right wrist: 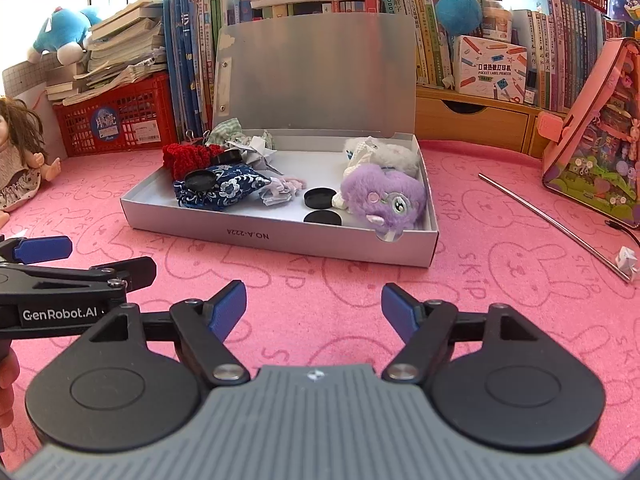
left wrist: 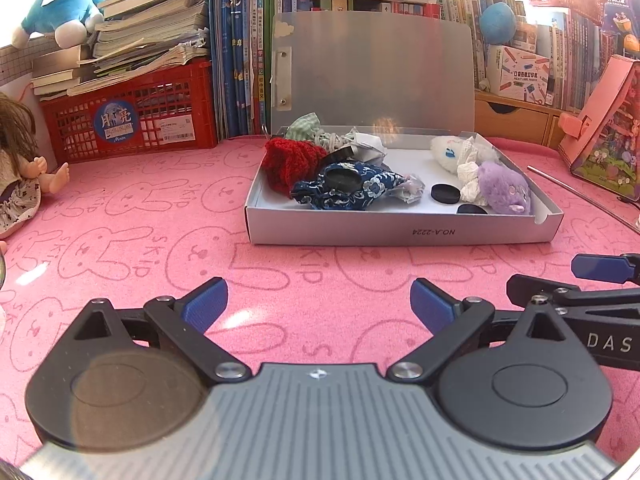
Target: Organize objects
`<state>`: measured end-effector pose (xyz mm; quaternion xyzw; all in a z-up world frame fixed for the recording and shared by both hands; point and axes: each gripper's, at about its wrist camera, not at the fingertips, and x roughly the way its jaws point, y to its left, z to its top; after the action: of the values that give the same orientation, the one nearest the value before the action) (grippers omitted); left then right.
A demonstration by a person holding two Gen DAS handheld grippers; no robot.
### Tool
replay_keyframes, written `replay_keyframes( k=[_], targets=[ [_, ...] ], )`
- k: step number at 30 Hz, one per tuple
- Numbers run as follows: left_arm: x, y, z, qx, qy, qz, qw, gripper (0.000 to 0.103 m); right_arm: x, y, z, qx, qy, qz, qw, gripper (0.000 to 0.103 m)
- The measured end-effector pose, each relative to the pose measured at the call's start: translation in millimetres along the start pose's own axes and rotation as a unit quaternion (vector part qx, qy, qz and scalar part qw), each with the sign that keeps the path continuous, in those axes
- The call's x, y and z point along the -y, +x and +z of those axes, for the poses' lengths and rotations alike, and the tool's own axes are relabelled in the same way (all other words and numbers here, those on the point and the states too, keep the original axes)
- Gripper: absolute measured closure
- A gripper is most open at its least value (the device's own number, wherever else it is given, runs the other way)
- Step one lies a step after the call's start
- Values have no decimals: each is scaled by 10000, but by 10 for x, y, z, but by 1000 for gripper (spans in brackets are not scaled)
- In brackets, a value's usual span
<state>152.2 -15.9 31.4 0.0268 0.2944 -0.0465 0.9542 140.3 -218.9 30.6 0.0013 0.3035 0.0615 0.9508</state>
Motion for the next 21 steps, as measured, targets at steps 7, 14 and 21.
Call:
replay_keyframes(
  k=[7,14,21],
  targets=[
    [1,-51,-218,-225,30,-2,9997,3,-8,-66,-211,-189,-15,-211,9996,15],
    [-49,-37,-294,-351,-77,9,9994,3,29,-93,-329,-241,55,-344,9991,9],
    [-48,-25,-288,-375,-103,13,9992,0,44,-70,-337,-301,95,-388,9987,0]
  ],
)
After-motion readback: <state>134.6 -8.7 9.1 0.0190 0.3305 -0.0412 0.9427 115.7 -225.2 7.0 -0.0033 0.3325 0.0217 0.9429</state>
